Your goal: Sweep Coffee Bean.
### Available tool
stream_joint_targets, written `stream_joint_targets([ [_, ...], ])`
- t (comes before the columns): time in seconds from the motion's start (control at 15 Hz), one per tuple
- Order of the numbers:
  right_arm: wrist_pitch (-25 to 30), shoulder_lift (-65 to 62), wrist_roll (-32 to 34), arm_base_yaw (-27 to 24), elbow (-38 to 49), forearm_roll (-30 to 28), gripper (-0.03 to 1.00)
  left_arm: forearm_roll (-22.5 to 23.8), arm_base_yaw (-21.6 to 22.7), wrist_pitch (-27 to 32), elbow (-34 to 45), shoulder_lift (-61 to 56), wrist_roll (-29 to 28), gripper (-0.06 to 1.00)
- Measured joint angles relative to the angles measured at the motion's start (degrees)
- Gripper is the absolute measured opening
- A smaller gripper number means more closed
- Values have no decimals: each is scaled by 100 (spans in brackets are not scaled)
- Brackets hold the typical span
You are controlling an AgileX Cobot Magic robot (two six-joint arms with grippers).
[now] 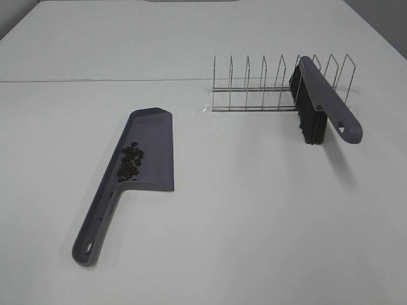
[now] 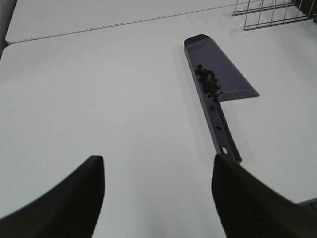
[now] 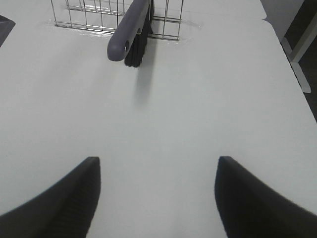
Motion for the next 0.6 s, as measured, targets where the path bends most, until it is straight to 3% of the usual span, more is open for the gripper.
stream_joint_targets([
  [0.6,0,0,0,0,0,0,63,0,0,0,0,0,0,61],
])
